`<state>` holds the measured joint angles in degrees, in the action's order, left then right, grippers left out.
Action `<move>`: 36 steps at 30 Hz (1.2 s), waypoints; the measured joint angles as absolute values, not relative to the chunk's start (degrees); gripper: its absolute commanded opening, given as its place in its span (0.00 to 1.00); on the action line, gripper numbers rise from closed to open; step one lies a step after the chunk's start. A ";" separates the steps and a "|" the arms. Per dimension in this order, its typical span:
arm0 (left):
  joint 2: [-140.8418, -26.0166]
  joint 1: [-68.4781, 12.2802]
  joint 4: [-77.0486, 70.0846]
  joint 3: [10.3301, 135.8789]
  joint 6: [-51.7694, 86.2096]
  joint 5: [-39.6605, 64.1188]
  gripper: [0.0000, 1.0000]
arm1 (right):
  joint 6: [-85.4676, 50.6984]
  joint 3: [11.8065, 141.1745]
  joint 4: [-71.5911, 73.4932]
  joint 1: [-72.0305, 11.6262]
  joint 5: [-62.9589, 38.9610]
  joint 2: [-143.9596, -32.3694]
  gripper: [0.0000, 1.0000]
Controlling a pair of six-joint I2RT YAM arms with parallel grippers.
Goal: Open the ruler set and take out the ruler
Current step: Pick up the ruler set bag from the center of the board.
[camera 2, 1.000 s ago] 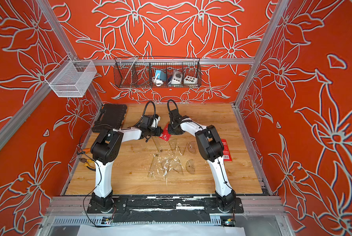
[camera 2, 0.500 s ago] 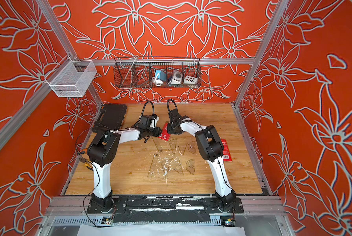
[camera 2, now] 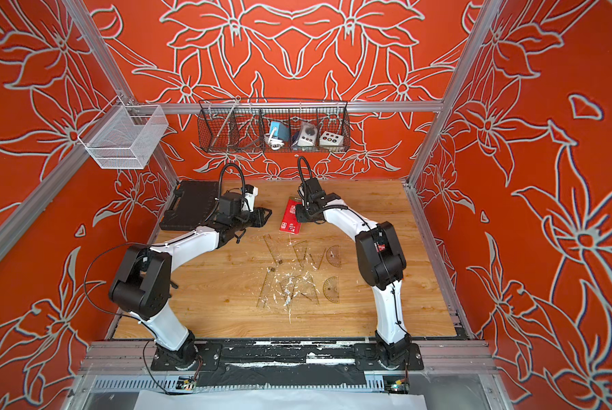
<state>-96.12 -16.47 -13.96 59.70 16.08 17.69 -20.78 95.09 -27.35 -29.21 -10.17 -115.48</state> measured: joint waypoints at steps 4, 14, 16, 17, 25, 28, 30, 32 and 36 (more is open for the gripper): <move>-92.31 -16.45 -20.69 53.67 19.68 23.44 0.41 | -16.60 91.24 -28.67 -29.12 -10.13 -107.44 0.00; -90.65 -17.87 -40.45 45.34 31.53 38.09 0.44 | -10.57 82.78 -31.53 -29.17 -10.57 -93.62 0.00; -90.41 -18.76 -43.35 44.82 33.04 40.01 0.44 | -9.87 82.06 -31.94 -29.17 -10.61 -92.40 0.00; -90.37 -19.14 -44.23 44.80 33.43 40.62 0.45 | -9.67 81.84 -32.14 -29.17 -10.63 -91.96 0.00; -90.32 -21.96 -46.28 45.04 33.91 42.87 0.45 | -8.58 80.60 -32.71 -29.30 -12.10 -89.27 0.00; -90.35 -22.37 -45.91 45.45 33.89 42.81 0.45 | -8.38 80.47 -33.10 -29.56 -12.49 -88.31 0.00; -90.39 -22.46 -45.78 45.76 33.89 42.74 0.45 | -8.27 80.44 -33.10 -29.63 -12.80 -87.64 0.00; -90.52 -22.50 -45.60 46.09 33.89 42.72 0.45 | -8.25 80.34 -33.08 -29.93 -13.15 -87.05 0.00; -91.48 -22.61 -45.56 47.09 33.95 42.74 0.46 | -8.23 80.14 -33.10 -30.70 -13.98 -86.54 0.00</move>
